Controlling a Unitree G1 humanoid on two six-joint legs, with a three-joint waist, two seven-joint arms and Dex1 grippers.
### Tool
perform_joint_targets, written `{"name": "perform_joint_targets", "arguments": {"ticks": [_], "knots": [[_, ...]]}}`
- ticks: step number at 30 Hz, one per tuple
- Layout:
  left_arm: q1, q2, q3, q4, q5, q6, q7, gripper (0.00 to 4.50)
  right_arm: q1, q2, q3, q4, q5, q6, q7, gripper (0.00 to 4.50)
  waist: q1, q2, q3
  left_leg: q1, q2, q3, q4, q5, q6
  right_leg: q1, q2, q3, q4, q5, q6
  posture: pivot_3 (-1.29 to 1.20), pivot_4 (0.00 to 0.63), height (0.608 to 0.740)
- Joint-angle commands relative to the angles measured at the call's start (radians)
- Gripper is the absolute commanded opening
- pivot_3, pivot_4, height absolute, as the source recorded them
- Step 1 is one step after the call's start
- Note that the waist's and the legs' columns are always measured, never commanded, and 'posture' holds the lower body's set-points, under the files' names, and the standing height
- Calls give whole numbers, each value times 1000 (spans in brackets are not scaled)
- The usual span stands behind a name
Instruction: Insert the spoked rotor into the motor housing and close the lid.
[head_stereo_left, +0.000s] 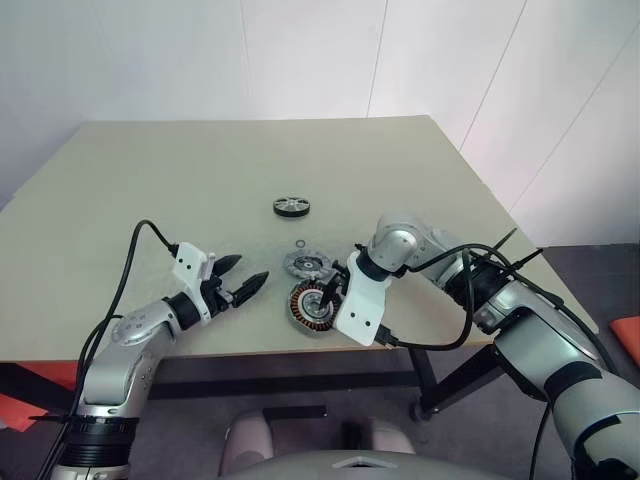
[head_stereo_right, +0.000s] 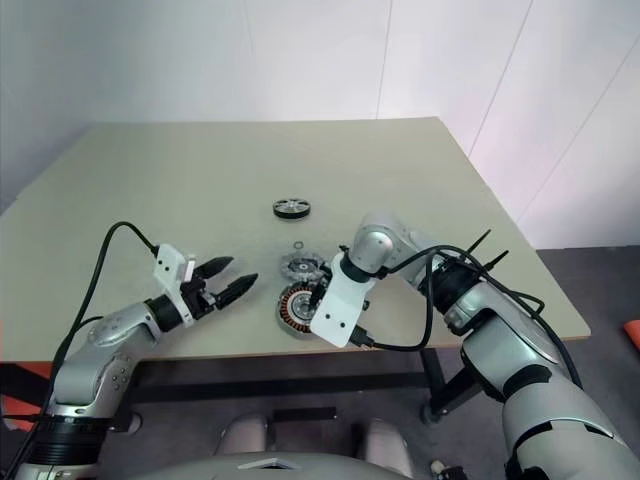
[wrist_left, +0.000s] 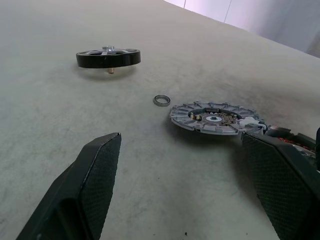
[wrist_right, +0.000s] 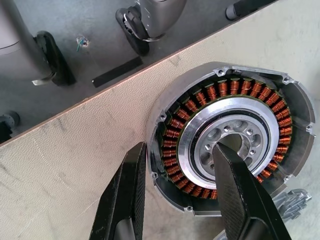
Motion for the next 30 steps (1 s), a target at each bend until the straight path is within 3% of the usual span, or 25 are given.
{"name": "perform_joint_targets", "arguments": {"ticks": [1, 9, 12, 19, 30], "knots": [[-35, -1, 1, -4, -8, -12, -9, 4060, -12, -54, -32, -20, 11, 27, 29, 1826, 2, 0, 0, 0, 0, 0, 0, 0, 0, 0, 0, 0, 0, 0, 0, 0, 0, 740], [-89, -17, -23, 55, 5, -27, -29, 4060, -39, -126, -82, -113, 77, 78, 63, 1826, 2, 1, 1, -5, 0, 0, 0, 0, 0, -3, 0, 0, 0, 0, 0, 0, 0, 740], [-103, -23, -28, 71, 9, -32, -35, 4060, -68, -134, -100, -98, 76, 85, 56, 1826, -1, 1, 1, -7, 0, 0, 0, 0, 0, -6, 0, 0, 2, 4, -7, 0, 0, 740], [-129, -30, -40, 98, 17, -43, -47, 4060, -187, -125, -113, 103, -25, 28, -59, 1826, 0, 2, 2, -19, 0, 1, 1, 0, 0, -18, 1, 0, 0, 4, -10, 0, 0, 740], [-166, -14, -29, 132, 23, -57, -65, 4060, -240, -103, -79, 372, -196, -62, -196, 1826, 0, 3, 3, -20, 0, 1, 5, 0, 1, -18, 1, -1, 2, 4, -10, 0, 0, 740]]}}
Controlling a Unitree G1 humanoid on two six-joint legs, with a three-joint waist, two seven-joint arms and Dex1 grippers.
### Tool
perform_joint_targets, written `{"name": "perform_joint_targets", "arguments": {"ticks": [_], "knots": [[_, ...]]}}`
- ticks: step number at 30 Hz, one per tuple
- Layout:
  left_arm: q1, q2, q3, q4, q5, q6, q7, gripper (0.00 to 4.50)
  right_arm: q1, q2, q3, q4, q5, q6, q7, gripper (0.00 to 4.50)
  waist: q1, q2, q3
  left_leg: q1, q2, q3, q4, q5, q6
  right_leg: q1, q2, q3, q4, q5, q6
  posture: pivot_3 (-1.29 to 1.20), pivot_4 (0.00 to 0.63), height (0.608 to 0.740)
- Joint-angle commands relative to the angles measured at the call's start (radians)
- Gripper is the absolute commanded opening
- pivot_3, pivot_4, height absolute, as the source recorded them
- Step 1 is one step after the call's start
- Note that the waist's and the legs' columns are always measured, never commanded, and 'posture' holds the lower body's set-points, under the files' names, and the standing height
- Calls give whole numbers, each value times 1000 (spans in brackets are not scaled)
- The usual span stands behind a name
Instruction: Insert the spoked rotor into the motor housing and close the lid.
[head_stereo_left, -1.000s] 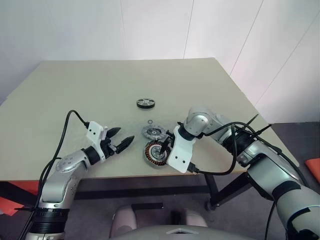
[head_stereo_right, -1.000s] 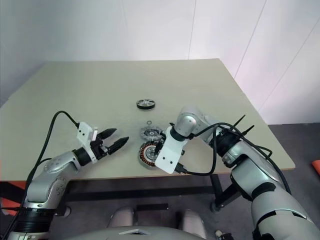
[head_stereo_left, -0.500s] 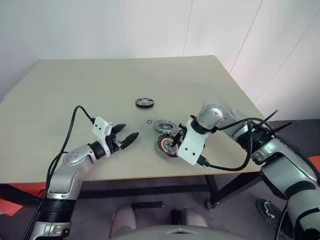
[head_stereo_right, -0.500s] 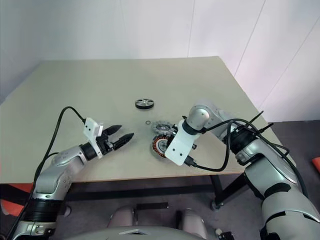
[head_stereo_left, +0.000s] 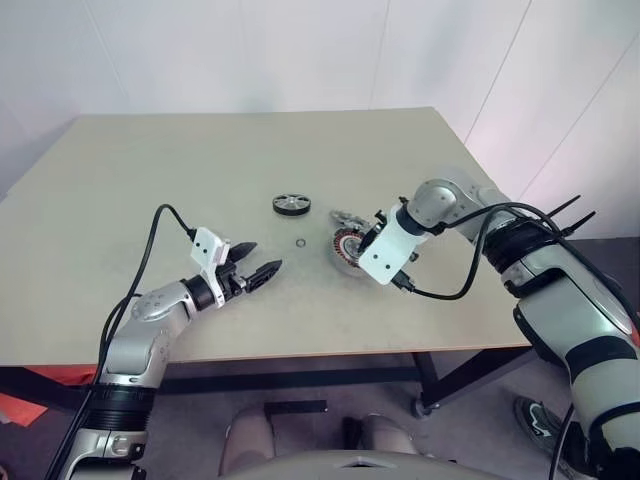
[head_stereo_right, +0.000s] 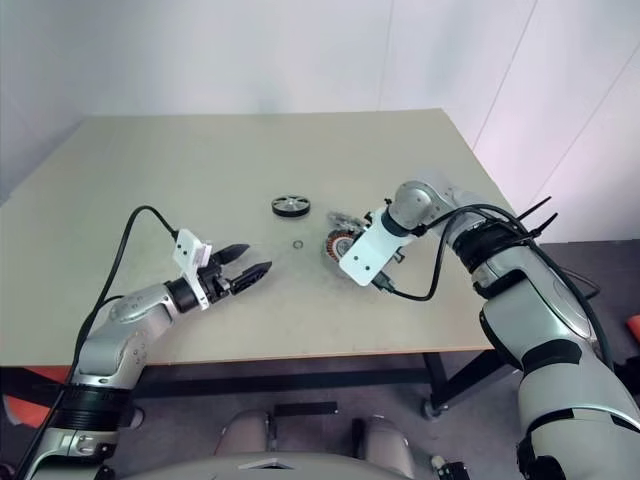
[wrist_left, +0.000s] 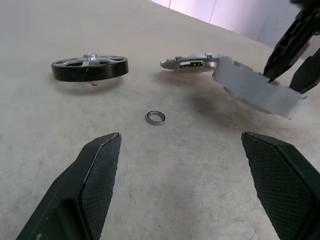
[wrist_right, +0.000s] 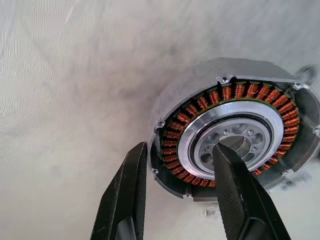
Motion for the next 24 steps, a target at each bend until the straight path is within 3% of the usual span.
{"name": "perform_joint_targets", "arguments": {"ticks": [1, 7, 14, 20, 22, 24], "knots": [[-27, 11, 17, -4, -1, -22, -8, 4060, -68, 12, -12, 65, -55, -23, -75, 1826, 0, 0, 0, 0, 0, 0, 0, 0, 0, 0, 0, 0, 0, 0, 0, 0, 0, 740], [-36, 9, 18, 3, 4, -29, -7, 4060, -110, 40, -4, 193, -125, -45, -132, 1826, -1, 1, 1, 0, 0, 0, 2, 0, 0, 0, 0, 0, 1, 0, 0, 0, 0, 740], [-43, 7, 19, 16, 8, -41, -5, 4060, -107, 56, -60, 167, -41, -65, -80, 4110, -1, 1, 1, -1, 0, 0, 4, -1, 1, 0, 0, 0, 2, 0, 0, 0, 0, 740], [-49, 9, 22, 30, 9, -49, -6, 4060, -42, 51, -179, -103, 245, 117, 126, 4110, 0, 1, 1, -1, 1, 0, 6, -1, 2, 1, 0, 0, 2, 0, 0, 0, 0, 740], [-53, 11, 24, 35, 8, -51, -8, 4060, -15, 96, -232, -170, 311, 290, 107, 4110, 0, 1, 1, -1, 1, 0, 6, -2, 3, 1, 0, 0, 2, 0, 0, 0, 0, 740], [-57, 13, 27, 40, 7, -52, -7, 4060, 16, 179, -285, -170, 326, 479, -15, 4110, -1, 1, 1, 1, 1, 0, 7, -2, 2, 2, 0, 0, 3, 0, 0, 0, 0, 740]]}}
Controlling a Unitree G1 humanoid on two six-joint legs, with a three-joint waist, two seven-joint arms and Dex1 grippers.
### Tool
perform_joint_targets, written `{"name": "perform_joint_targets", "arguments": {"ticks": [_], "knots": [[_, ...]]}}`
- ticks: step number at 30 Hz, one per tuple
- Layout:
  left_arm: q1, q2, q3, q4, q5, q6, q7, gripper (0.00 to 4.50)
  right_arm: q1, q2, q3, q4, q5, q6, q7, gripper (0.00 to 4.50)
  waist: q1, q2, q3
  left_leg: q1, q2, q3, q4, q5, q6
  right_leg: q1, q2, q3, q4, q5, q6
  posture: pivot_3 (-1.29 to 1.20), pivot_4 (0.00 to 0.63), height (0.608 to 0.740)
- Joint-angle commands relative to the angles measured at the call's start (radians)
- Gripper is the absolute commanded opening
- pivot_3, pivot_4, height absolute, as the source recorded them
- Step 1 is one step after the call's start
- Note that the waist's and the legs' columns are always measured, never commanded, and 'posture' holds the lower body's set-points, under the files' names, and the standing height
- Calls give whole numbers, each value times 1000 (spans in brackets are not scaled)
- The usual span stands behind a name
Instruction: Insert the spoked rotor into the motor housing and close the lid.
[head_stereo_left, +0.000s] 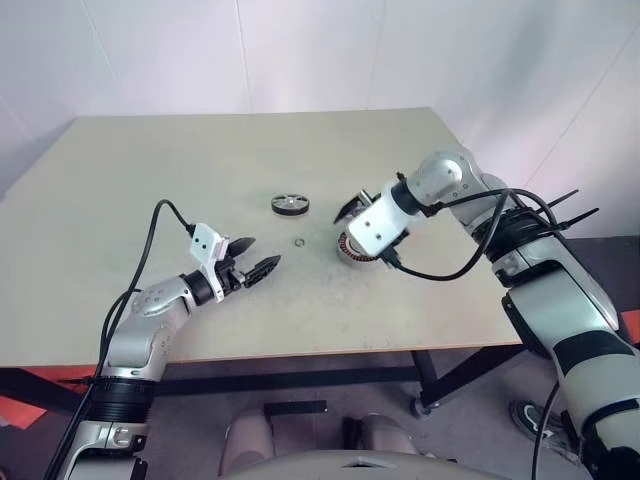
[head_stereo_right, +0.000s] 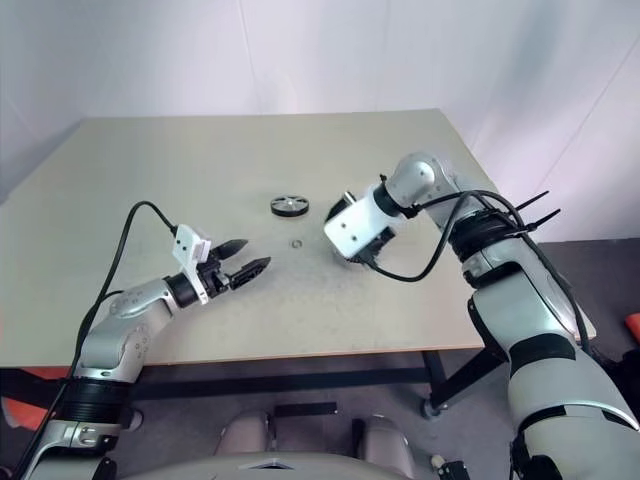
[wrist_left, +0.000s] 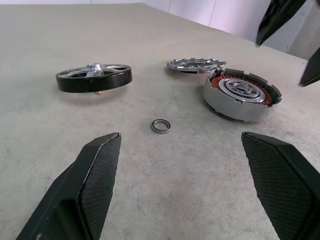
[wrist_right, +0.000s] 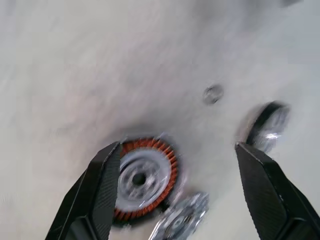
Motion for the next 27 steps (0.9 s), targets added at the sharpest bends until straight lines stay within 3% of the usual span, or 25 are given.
{"name": "perform_joint_targets", "arguments": {"ticks": [1, 6, 11, 15, 27], "knots": [[-29, 12, 24, -7, -2, -21, -3, 4060, 36, 127, -105, -31, 86, 335, -170, 4110, 0, 0, 0, 1, 0, 0, 0, 0, 0, 0, 0, 0, 1, 0, 0, 0, 0, 740], [-29, 32, 35, 14, 16, -33, 1, 4060, 68, 297, -250, 4, 155, 733, -443, 4110, 6, 1, 1, 3, 0, -1, 0, 1, -2, 2, 0, 0, 3, 0, 0, 0, 0, 740], [-75, 59, 84, 120, 90, -154, 64, 4060, 132, 328, -298, -39, 187, 900, -553, 4110, 24, 1, 1, 4, 0, -1, -1, 1, -2, 5, -1, 0, -1, 0, 0, 0, 0, 740], [-150, 69, 132, 243, 140, -250, 150, 4060, 157, 349, -323, -35, 196, 961, -637, 4110, 26, 1, 1, 3, 0, -1, -2, 2, -3, 3, 0, 0, -1, 0, 0, 0, 0, 740], [-135, 46, 114, 235, 144, -261, 128, 4060, 227, 429, -272, 46, 165, 935, -728, 4110, 27, 1, 1, 5, 0, 0, -14, 6, -11, -1, 0, 0, -3, 0, 0, 0, 0, 740]]}}
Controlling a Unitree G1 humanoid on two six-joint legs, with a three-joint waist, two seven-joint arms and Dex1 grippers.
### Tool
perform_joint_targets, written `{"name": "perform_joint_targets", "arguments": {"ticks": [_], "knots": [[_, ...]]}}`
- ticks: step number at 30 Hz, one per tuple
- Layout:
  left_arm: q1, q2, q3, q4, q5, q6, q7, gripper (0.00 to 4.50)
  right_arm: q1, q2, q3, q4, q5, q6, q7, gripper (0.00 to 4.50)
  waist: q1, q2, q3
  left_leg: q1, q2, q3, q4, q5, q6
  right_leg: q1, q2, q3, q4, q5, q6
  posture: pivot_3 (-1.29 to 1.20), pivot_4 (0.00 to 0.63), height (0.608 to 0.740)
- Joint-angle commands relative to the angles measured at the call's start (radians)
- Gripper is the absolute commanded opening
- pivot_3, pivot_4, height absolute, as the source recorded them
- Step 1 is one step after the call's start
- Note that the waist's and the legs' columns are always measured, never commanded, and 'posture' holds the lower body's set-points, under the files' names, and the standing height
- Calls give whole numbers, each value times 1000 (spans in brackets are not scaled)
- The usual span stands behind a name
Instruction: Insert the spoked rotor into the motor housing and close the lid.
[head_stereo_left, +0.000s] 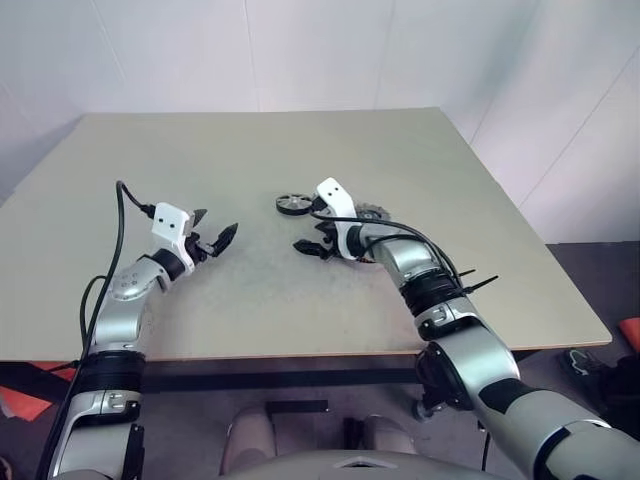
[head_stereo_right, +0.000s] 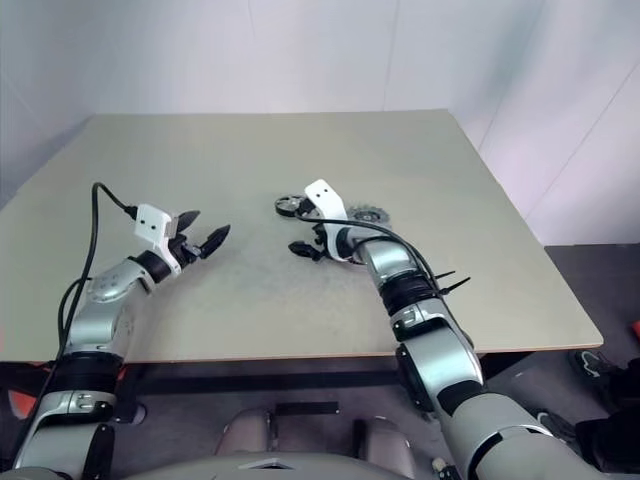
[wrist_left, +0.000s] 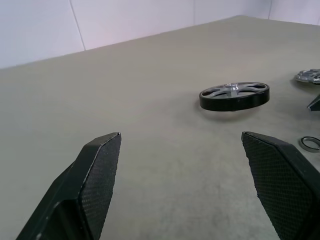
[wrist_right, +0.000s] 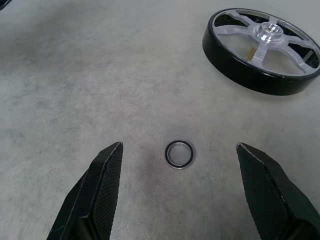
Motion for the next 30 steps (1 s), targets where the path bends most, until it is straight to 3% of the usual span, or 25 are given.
{"name": "perform_joint_targets", "arguments": {"ticks": [1, 11, 20, 28, 30], "knots": [[-8, 9, 9, -29, -5, -10, -7, 4060, -25, 21, 11, 44, -9, -46, -21, 4110, 0, 0, 0, 0, 0, 0, 0, 0, 0, 0, 0, 0, 0, 0, 0, 0, 0, 740], [12, 10, 12, -49, -7, -6, -6, 4060, -58, 38, 36, 256, -68, -201, -80, 4110, -1, 0, 0, 5, 0, 0, 0, -1, 2, 5, 0, 0, 1, 0, 0, 0, 0, 740], [17, 10, 11, -54, -8, -5, -7, 4060, -76, 24, 49, 296, -96, -267, -82, 1227, 3, 0, 0, 5, 0, -1, 0, -1, 2, 8, -2, 0, 0, 0, 0, 0, 0, 740], [20, 5, 4, -59, -7, -4, -9, 4060, -74, 13, 50, 263, -90, -253, -56, 1227, 3, 0, 0, 5, 0, -1, 0, -1, 2, 8, -2, 0, 0, 0, 0, 0, 0, 740], [20, 5, 4, -57, -8, -5, -10, 4060, -71, 9, 47, 242, -81, -247, -37, 901, 3, 0, 0, 5, 0, -1, 0, -1, 2, 8, -2, 0, 0, 0, 0, 0, 0, 740]]}}
